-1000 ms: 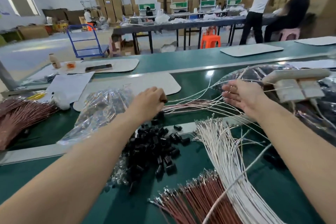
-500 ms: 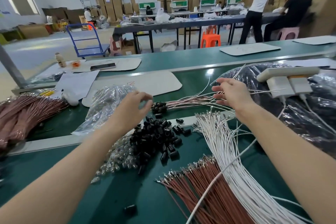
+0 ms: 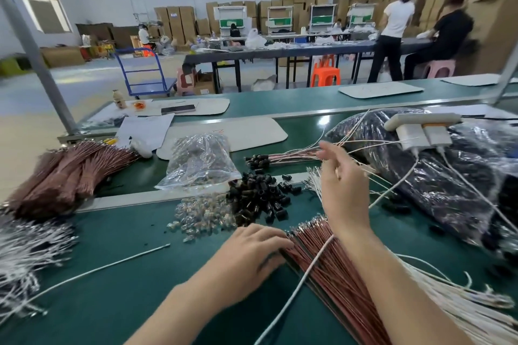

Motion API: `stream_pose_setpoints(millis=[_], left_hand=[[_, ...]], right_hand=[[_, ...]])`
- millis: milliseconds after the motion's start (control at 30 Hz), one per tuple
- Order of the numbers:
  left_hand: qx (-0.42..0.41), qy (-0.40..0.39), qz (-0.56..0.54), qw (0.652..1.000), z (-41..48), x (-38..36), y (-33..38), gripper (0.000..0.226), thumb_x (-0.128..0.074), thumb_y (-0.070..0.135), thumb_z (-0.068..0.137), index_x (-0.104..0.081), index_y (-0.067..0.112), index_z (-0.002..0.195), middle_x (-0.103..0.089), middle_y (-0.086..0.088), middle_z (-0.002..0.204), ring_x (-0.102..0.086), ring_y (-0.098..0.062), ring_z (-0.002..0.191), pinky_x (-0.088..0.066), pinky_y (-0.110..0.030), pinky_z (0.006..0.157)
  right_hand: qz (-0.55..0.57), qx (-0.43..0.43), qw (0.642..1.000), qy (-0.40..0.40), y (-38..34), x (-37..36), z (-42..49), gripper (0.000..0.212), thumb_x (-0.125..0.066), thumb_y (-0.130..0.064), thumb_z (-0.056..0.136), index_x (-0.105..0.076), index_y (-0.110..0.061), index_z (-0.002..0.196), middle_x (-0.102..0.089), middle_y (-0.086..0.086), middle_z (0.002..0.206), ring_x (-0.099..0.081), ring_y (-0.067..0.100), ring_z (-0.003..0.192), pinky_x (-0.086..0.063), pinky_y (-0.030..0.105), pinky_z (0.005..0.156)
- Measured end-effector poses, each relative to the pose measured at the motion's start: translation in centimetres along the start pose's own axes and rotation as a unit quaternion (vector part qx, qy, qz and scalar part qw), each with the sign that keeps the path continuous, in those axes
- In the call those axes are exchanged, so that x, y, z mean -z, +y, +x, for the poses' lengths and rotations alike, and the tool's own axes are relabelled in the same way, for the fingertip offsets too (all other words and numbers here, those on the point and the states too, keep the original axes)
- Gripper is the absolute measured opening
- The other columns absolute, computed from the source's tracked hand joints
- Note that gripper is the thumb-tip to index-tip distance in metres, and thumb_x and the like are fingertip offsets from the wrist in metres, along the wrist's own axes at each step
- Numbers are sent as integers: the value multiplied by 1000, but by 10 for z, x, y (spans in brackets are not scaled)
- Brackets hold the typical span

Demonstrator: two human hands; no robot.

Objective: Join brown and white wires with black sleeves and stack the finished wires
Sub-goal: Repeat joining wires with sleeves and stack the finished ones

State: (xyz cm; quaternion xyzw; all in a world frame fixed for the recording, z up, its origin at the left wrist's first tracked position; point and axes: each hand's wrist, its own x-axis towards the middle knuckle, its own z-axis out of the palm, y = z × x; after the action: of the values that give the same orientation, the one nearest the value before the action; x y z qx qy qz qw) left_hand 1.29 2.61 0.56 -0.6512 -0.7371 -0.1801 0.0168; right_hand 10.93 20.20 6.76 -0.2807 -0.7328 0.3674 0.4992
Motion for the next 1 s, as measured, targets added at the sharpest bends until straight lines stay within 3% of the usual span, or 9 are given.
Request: stream_pose_setpoints(millis=[67,200,300,400,500,600,733,900,1000], left_hand=[[-16,-14,30,999,4,1,7,37,-43,44,107,-50,41,143,-47,15,147,-37,-8,134,-26,-27,114],[-44,7,109,993,11,2,15,26,-46,43,106,-63,33,122,-58,7,119,-52,-17,109,-40,-32,98],[-72,22,171,982,12,3,13,11,-65,36,95,-67,27,103,-63,8,98,-60,-16,88,-49,-30,81],[-71,24,186,980,9,10,2,9,-64,29,96,-62,27,105,-60,9,104,-58,-16,95,-48,-31,85],[-39,77,180,980,-3,30,-14,11,-71,26,94,-66,27,103,-63,9,113,-60,-15,100,-50,-33,89],[62,159,168,971,-29,49,-39,15,-81,20,85,-71,23,97,-67,7,110,-64,-19,98,-47,-35,90],[231,232,104,939,-66,47,-69,15,-76,11,87,-69,19,97,-66,9,97,-63,-22,90,-40,-35,85],[290,234,-11,928,-91,21,-73,26,-65,16,96,-55,40,97,-58,27,93,-57,-13,91,-36,-34,85],[301,236,-72,921,-92,18,-73,28,-59,24,99,-48,49,93,-60,30,95,-54,-14,92,-42,-34,81]], right_hand=[[-20,-12,998,-51,-3,-5,-16,33,-47,-16,103,-63,-28,128,-69,-15,111,-49,-5,59,-39,13,60],[-119,2,984,-136,3,-19,-36,35,-49,-17,102,-60,-27,133,-68,-8,119,-62,6,101,-51,23,89],[-196,2,963,-187,13,-26,-37,39,-49,-18,101,-55,-29,138,-65,-6,126,-60,13,111,-51,35,96],[-224,-26,942,-247,20,-29,-35,40,-51,-26,101,-50,-30,141,-62,-4,129,-60,16,112,-50,35,93],[-273,-13,913,-303,26,-30,-36,38,-53,-36,100,-52,-32,138,-61,-3,128,-60,19,113,-47,38,97],[-313,32,900,-302,31,-33,-38,31,-53,-40,101,-58,-35,130,-61,-5,126,-58,17,111,-44,36,96],[-343,80,896,-269,37,-39,-40,21,-52,-37,102,-59,-33,121,-61,-5,117,-56,16,101,-45,32,87],[-365,108,890,-250,37,-41,-44,24,-46,-37,104,-52,-29,126,-59,-3,112,-54,15,96,-46,30,83],[-233,71,947,-209,29,-38,-49,30,-45,-37,104,-57,-32,130,-59,-7,106,-56,10,93,-51,27,80]])
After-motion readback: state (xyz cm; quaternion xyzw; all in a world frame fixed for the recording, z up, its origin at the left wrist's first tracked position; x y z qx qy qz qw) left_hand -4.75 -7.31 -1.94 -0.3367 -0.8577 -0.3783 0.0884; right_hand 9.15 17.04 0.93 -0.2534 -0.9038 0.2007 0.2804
